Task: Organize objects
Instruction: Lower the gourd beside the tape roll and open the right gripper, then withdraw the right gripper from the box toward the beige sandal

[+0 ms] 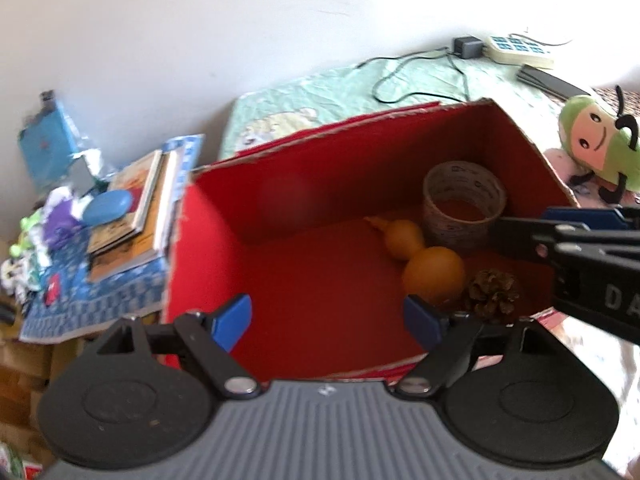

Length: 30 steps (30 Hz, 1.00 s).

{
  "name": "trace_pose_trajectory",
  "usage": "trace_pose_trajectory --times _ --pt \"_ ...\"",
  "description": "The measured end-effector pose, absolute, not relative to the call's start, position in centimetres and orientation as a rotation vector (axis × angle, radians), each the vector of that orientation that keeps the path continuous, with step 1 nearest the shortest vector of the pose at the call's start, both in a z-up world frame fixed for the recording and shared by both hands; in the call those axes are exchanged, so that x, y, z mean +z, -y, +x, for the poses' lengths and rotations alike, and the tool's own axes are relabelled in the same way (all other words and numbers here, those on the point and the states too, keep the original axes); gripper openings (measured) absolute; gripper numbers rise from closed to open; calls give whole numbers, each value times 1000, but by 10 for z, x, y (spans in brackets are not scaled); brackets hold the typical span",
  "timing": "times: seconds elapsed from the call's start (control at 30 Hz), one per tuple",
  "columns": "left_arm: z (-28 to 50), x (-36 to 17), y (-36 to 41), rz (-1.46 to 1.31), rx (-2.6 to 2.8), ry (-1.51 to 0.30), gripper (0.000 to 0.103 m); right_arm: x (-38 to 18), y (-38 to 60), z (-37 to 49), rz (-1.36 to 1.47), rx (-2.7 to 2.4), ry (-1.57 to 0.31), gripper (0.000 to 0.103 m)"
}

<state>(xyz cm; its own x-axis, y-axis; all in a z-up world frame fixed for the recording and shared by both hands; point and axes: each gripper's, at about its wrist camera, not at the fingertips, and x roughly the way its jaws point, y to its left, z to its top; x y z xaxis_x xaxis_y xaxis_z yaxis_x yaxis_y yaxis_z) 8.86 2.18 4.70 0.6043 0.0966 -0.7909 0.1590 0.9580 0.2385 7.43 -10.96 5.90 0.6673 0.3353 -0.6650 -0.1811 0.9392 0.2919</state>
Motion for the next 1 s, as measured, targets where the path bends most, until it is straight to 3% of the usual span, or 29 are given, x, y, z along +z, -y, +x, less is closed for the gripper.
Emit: trace_pose_trajectory --times 0.27,0.5,1.0 --pt "64 59 -24 264 46 -906 85 59 114 54 221 334 -795 38" --pt "47 64 -29 214 102 -925 87 59 121 38 233 347 -765 52" --pt "15 51 -31 156 163 -979 92 48 123 18 254 450 -822 51"
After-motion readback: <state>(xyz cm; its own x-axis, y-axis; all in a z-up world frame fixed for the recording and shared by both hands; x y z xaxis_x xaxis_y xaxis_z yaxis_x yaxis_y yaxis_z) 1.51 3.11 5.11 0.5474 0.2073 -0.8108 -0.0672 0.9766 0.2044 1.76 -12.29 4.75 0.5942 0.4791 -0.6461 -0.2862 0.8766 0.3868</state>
